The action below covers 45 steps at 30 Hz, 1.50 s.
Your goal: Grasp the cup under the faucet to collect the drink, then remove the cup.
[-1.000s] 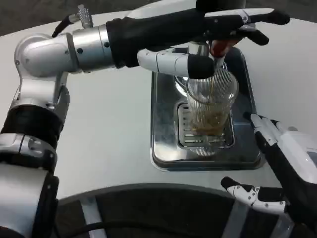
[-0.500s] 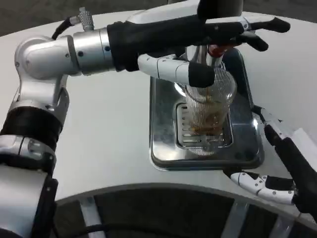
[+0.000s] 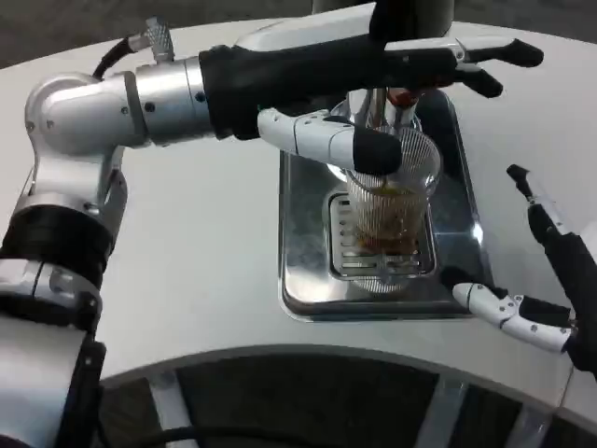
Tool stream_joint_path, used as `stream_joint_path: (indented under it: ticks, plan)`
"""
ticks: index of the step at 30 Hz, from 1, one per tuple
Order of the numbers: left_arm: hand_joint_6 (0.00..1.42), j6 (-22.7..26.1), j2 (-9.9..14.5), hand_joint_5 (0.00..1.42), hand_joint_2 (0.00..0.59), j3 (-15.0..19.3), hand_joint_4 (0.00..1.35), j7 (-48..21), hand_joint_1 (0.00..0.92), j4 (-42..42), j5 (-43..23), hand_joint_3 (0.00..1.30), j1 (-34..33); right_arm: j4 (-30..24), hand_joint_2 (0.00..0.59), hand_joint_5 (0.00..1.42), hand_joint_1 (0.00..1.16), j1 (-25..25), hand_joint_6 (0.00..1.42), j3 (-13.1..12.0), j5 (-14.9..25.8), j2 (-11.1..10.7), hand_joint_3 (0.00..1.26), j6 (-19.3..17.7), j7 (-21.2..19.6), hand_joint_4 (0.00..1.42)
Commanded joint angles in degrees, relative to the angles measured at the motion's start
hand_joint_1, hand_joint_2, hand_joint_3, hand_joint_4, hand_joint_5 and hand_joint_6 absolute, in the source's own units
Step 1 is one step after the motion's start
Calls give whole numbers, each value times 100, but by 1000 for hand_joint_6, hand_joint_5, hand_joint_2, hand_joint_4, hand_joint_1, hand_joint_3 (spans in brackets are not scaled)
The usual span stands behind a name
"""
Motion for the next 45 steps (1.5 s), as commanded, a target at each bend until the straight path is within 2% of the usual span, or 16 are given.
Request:
stream_joint_path:
  ticks: [1,7,9,15,19,31,45]
  plan:
    - [0,114,203,120,78,-195,0,-91,0,176,423,74,343,270,246,0,568,-117,21,64,173,-30,0,-146,-396,0]
    - [0,134,248,120,78,-227,0,-29,0,192,437,74,370,705,237,0,563,-407,6,250,349,-78,0,-177,-672,0]
    - [0,142,258,120,78,-232,0,-9,0,193,434,74,379,857,214,0,535,-550,0,328,404,-132,0,-146,-653,0]
    - [0,140,285,119,79,-248,0,25,0,189,432,80,408,1109,202,0,495,-806,0,487,531,-267,0,-75,-598,0]
    - [0,138,300,119,79,-251,0,43,0,180,426,82,429,1203,183,0,470,-937,0,537,593,-312,0,-49,-630,0]
    - [0,136,324,118,79,-256,0,71,0,159,404,82,459,1634,183,0,459,-1422,0,673,714,-402,0,-91,-710,0]
    - [0,140,332,118,79,-255,4,89,0,122,402,89,485,1965,188,0,446,-1787,0,829,810,-411,0,-135,-727,0]
